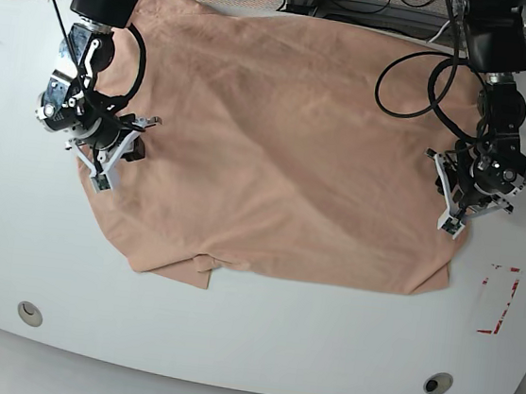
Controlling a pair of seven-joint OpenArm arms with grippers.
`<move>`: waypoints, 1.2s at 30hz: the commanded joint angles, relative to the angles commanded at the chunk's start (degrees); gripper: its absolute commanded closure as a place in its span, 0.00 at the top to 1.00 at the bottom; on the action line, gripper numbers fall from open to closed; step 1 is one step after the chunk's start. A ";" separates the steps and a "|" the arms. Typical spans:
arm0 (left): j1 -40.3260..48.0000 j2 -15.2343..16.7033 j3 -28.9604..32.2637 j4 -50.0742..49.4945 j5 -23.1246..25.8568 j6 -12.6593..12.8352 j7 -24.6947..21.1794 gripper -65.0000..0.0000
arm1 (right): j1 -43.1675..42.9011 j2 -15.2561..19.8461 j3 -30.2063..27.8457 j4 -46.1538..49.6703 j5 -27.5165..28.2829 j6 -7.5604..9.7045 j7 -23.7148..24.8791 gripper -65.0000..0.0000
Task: Layout the t-shirt on the table in an organized manner, then fold the t-shirt properly
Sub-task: 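Grasp the shirt's shoulder corners with the right and left grippers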
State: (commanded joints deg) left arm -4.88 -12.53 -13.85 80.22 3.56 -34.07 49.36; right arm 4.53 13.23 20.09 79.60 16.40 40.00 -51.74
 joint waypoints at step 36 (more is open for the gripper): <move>-6.07 -4.48 -0.79 11.87 -0.44 -4.57 10.99 0.45 | 8.62 3.69 -3.43 8.53 0.53 0.00 -7.12 0.54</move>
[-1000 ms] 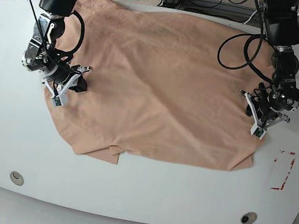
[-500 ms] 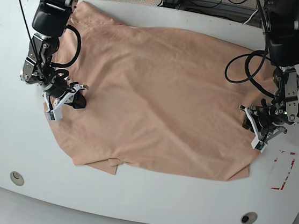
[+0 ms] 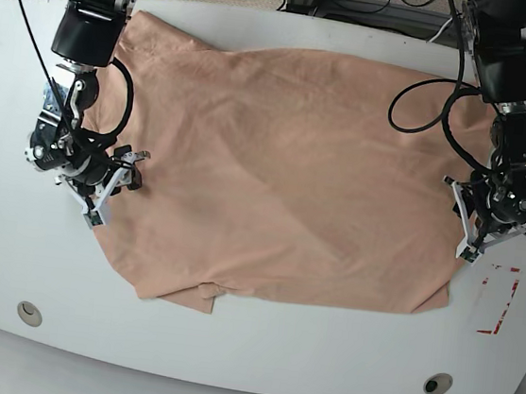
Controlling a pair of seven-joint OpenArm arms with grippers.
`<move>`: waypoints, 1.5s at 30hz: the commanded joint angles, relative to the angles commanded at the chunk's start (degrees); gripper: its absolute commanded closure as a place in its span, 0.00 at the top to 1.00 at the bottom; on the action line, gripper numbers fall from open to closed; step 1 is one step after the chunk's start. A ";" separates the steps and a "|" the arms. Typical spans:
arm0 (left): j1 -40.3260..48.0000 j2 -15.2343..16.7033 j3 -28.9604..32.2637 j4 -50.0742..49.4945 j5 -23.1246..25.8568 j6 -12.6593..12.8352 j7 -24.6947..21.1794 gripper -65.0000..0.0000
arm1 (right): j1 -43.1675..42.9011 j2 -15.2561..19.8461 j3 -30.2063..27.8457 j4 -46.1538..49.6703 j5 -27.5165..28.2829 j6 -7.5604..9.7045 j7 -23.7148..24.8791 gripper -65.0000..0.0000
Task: Layout the t-shirt on the table in an organized manner, then fold the t-shirt properly
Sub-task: 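Grasp the shirt's shoulder corners with the right and left grippers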
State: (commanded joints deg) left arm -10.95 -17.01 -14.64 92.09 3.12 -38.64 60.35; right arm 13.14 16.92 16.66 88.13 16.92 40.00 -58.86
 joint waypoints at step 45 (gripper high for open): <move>32.09 1.05 -10.29 18.46 -7.65 -1.36 11.69 0.68 | -20.48 -8.35 5.10 23.30 -0.09 0.00 -9.32 0.73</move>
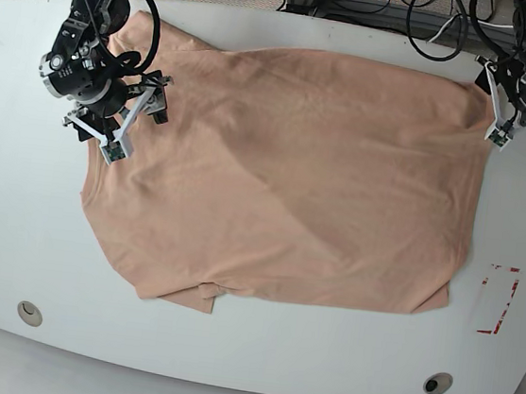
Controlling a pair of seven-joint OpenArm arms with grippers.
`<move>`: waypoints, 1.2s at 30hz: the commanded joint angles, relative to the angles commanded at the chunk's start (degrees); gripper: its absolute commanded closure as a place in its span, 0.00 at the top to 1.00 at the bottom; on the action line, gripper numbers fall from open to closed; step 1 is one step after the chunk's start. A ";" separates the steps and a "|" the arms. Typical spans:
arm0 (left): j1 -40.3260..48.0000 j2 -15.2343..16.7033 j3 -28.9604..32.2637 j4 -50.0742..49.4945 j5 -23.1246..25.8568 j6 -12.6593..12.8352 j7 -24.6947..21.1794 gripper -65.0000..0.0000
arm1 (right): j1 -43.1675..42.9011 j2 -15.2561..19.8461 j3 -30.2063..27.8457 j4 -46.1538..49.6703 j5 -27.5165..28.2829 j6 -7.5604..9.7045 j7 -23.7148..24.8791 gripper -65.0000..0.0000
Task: Layout the t-shirt on the table in an organized manner, then fold the t-shirt properly
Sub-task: 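Grasp the shirt's shoulder corners with the right and left grippers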
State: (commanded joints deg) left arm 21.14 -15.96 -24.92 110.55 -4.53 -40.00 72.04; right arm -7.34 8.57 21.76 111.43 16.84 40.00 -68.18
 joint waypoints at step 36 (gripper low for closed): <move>-1.32 0.09 5.45 -5.98 0.09 0.00 -0.09 0.68 | -0.09 0.09 2.46 0.00 0.09 0.00 0.00 0.73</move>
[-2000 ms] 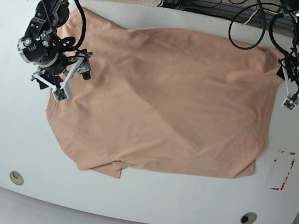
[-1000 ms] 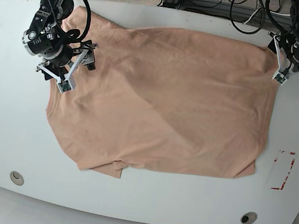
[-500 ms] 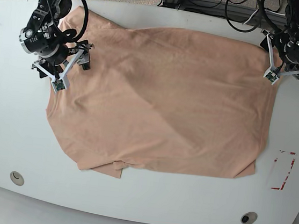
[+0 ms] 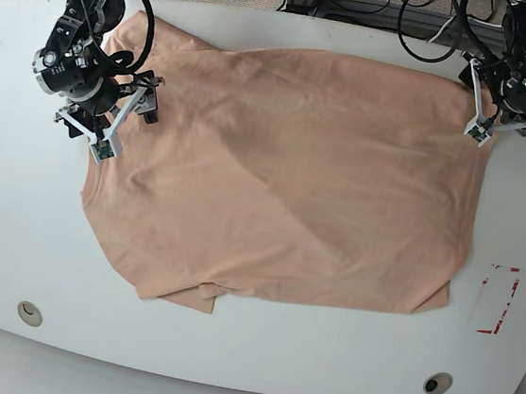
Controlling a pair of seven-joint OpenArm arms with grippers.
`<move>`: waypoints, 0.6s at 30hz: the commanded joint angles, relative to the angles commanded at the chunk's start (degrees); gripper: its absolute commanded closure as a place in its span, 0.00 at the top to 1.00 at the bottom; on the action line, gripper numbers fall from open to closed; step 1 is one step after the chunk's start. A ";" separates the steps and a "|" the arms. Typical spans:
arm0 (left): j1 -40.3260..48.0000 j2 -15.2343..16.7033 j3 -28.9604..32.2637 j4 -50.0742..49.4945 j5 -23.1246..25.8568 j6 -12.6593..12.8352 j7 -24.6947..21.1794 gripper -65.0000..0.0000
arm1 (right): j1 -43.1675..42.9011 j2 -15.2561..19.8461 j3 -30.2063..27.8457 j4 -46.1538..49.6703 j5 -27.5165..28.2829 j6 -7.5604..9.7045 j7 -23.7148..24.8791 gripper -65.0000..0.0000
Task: Layout the t-shirt on the table in an organized manner, then fold the t-shirt properly
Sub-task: 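Grasp the shirt's shoulder corners with the right and left grippers, then pull the shoulder corners apart with both grippers to straighten the shirt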
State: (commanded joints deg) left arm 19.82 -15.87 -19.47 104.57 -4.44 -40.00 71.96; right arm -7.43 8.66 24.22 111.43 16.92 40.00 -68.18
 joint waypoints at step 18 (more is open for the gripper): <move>0.09 0.00 0.00 -4.13 0.18 0.00 0.09 0.13 | 0.00 -0.09 3.16 0.09 0.00 0.00 -0.09 0.73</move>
State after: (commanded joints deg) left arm 19.91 -15.87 -19.47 100.44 -4.26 -40.00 72.04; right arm -7.43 8.57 27.38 111.52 16.92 40.00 -68.26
